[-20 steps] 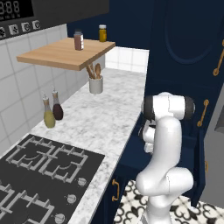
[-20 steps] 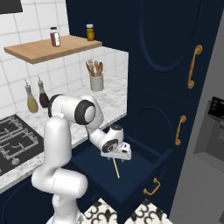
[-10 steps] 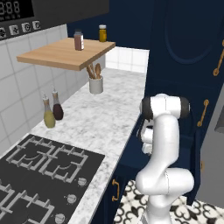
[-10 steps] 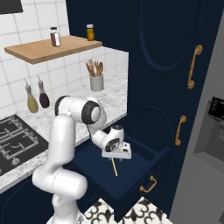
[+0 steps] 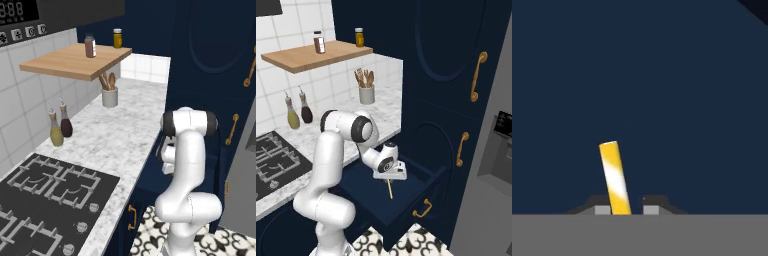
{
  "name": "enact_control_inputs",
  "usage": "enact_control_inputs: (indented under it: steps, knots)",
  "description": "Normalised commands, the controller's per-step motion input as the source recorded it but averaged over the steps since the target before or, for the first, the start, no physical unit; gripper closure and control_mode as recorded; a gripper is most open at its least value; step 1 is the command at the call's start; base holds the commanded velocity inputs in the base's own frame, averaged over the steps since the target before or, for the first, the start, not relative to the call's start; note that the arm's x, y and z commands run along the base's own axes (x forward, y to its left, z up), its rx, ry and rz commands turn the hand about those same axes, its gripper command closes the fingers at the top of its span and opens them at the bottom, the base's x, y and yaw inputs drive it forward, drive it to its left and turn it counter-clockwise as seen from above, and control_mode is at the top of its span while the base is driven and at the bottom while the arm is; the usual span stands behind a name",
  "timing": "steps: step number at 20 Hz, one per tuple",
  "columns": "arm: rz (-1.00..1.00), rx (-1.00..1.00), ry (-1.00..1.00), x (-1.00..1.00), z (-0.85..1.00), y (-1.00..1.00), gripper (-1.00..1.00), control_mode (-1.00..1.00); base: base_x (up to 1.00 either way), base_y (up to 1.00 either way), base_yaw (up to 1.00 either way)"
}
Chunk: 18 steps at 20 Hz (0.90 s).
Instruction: Take a straw from the drawer in front and place it inside the glass cup on the dining counter.
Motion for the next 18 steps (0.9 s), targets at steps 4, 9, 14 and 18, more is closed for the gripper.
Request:
enact_control_inputs:
  steps: [4,9,14,18]
  knots:
    - [0.0,0.0,0.0,-0.03,0.03,-0.11,1.0,-1.0,0.0,0.0,0.0]
    - [0.0,0.02,-0.15,-0.56,0.9,0.0,1.0,-1.0,0.0,0.0,0.0]
    - [0.0,0.08,-0.13,-0.24,1.0,0.0,1.0,-1.0,0.0,0.0,0.0]
    - [0.0,0.06,-0.01,0.0,1.0,0.0,1.0,-1.0,0.0,0.0,0.0]
